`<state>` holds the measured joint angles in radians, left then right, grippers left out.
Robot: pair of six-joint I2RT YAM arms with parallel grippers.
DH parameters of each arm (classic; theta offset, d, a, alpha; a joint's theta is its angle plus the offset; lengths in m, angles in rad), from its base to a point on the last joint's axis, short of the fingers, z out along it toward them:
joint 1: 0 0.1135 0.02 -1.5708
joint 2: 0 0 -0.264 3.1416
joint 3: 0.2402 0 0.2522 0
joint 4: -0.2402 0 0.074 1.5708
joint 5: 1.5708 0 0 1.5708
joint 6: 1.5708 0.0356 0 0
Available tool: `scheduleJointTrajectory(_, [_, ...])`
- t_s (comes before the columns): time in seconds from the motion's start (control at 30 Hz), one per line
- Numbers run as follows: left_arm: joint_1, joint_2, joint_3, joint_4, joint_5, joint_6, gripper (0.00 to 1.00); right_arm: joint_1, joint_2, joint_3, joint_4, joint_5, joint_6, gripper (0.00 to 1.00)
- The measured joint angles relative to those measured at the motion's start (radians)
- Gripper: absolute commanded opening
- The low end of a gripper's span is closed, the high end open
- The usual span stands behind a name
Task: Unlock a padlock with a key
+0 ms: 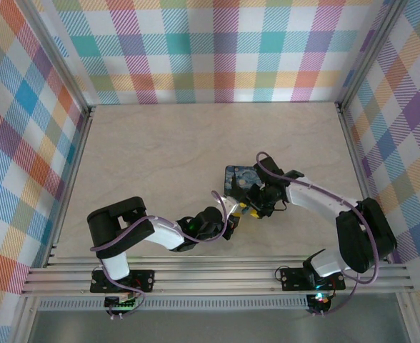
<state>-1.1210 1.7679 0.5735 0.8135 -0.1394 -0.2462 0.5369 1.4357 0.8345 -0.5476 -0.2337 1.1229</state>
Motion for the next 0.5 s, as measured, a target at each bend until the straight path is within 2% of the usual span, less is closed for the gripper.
scheduleJointTrajectory(0.33, [0.000,-0.002,0.016,-0.011,0.006,0.002,0.00,0.001,-0.055,-0.081,0.071,0.055,0.030,0.47])
scheduleJointTrajectory(0.5, [0.000,-0.002,0.035,-0.026,0.018,0.002,0.00,0.003,-0.057,-0.087,0.097,0.059,0.045,0.39])
